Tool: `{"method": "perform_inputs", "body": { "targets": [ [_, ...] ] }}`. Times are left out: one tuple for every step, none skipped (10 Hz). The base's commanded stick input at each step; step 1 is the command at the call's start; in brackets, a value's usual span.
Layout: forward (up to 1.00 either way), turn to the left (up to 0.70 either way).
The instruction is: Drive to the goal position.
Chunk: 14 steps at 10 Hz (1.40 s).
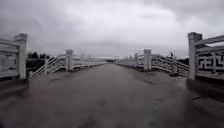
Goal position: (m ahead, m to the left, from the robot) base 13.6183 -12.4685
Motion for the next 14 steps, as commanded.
{"method": "perform_inputs", "body": {
  "targets": [
    [0.69,0.01],
    [0.69,0.01],
    [0.69,0.01],
    [0.69,0.01],
    [0.69,0.01],
    [0.69,0.01],
    [0.69,0.01],
    [0.69,0.01],
    [0.69,0.0],
    [0.69,-0.1],
    [0.69,-0.14],
    [0.69,-0.14],
    [0.69,-0.14],
    [0.69,-0.14]
  ]
}}
